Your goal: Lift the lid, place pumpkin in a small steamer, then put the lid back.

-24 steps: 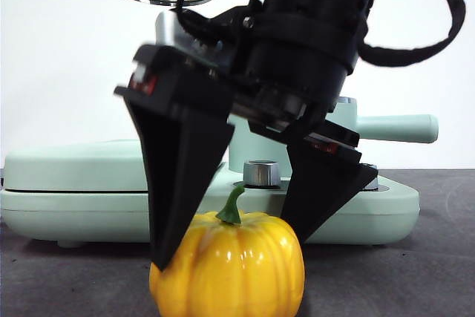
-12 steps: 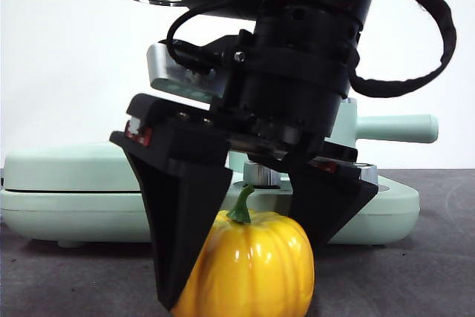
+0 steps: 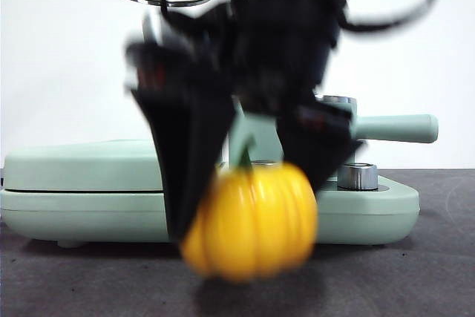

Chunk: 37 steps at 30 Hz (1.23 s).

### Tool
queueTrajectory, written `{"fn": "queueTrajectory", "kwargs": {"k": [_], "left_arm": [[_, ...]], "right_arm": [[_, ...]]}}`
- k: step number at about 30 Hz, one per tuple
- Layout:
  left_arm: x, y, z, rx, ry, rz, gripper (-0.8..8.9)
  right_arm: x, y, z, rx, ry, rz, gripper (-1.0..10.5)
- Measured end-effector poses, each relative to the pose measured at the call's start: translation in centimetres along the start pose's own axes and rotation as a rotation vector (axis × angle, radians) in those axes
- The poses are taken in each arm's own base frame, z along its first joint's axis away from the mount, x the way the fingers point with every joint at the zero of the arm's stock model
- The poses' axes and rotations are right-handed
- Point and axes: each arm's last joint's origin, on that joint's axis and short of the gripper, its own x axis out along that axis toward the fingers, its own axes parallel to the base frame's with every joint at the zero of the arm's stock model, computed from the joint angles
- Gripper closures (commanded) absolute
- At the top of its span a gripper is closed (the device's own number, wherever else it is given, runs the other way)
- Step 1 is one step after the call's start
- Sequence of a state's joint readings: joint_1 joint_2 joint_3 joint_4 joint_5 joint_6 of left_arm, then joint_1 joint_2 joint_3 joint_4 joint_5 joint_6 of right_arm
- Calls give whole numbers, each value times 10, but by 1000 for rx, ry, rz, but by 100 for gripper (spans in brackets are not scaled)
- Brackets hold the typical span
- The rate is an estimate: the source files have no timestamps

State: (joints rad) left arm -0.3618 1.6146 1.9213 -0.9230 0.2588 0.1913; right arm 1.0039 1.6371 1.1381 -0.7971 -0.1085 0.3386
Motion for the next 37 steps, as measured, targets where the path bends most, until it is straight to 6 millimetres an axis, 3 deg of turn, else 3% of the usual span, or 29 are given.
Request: {"fn": "queueTrajectory", "kwargs": {"k": [5, 10, 13, 16, 20, 27, 37], "left_arm": [[-2, 6, -1, -11, -1, 17, 795], [-3, 11, -2, -19, -5, 32, 795], [-3, 12, -2, -19, -5, 32, 795], [-3, 12, -2, -19, -6, 32, 795], [0, 12, -4, -21, -1, 32, 795], [2, 13, -5, -21, 1, 31, 795], [2, 13, -5, -20, -4, 32, 795]], "right_arm": [[-51, -5, 26, 25, -23, -9, 576], [-106, -24, 52, 53, -136, -14, 576], [-132, -41, 63, 78, -206, -26, 576], [-143, -61, 74, 116, -227, -52, 575], [-138, -91, 92, 160, -216, -85, 575], [-110, -131, 118, 202, -196, -115, 575], [-64, -155, 133, 210, -117, -124, 575]]}}
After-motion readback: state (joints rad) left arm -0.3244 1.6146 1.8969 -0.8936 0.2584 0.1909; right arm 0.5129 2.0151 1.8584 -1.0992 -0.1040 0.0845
